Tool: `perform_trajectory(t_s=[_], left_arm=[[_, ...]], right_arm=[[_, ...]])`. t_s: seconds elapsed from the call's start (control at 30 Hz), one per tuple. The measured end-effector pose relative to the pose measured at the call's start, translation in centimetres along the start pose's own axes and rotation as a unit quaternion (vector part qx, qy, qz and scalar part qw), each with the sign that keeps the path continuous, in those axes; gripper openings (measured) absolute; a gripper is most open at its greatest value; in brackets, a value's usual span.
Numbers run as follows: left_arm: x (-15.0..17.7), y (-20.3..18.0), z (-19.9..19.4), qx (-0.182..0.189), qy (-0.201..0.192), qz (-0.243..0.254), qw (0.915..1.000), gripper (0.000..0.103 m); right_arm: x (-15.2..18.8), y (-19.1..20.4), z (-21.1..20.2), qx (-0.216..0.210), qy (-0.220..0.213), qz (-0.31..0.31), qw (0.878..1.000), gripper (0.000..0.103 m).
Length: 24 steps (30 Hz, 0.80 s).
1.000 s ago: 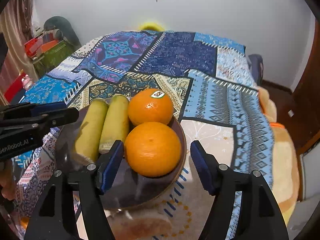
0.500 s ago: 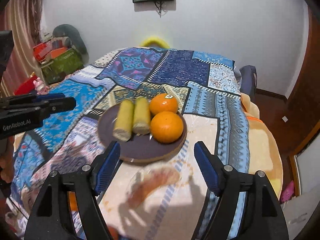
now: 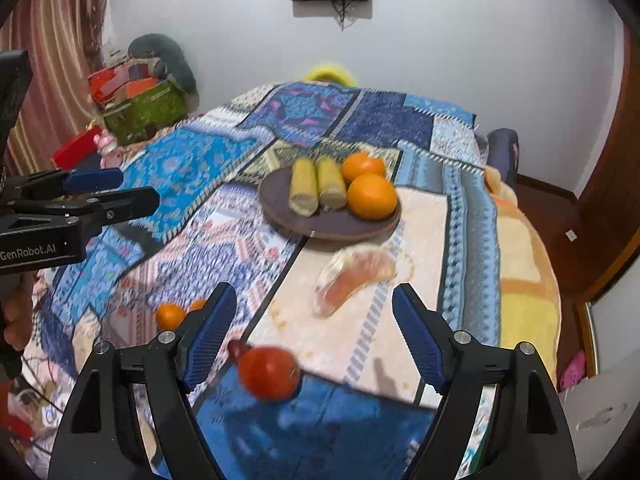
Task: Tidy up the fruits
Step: 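Grasp the red tomato with the right gripper while the left gripper grasps a tangerine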
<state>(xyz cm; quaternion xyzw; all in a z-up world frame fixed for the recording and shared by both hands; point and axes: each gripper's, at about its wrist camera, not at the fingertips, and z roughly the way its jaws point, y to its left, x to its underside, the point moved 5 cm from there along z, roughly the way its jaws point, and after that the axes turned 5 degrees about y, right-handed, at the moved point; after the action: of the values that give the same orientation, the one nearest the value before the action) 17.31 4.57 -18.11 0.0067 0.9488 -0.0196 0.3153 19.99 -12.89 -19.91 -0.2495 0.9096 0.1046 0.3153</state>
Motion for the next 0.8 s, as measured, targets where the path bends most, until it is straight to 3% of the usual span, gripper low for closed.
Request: perform_trajectory(t_s=[0.33, 0.5, 0.57, 0.77, 0.8], left_arm=[[4.2, 0.2, 2.5, 0.004, 0.052, -0.001, 0.9986, 0.073], [5.3, -0.3, 3.7, 0.012, 0.07, 0.006, 0.9975, 0.073], [5.6, -0.6, 4.3, 0.017, 0.077, 0.008, 0.9968, 0.073], [6.0, -1.9, 6.0, 0.03, 0.093, 0.022, 0.995, 0.071], [6.0, -2.2, 6.4, 0.032, 0.094, 0.023, 0.9948, 0.064]], right_arm=[[3.6, 0.5, 3.3, -0.043, 0.072, 0.03, 0.996, 0.077], [4.9, 1.3, 5.1, -0.066, 0.106, 0.031, 0.992, 0.063], [5.2, 1.7, 5.5, -0.076, 0.115, 0.028, 0.99, 0.048], [4.9, 1.3, 5.1, -0.078, 0.102, 0.028, 0.991, 0.044], [4.8, 1.1, 5.0, -0.074, 0.099, 0.03, 0.992, 0.044]])
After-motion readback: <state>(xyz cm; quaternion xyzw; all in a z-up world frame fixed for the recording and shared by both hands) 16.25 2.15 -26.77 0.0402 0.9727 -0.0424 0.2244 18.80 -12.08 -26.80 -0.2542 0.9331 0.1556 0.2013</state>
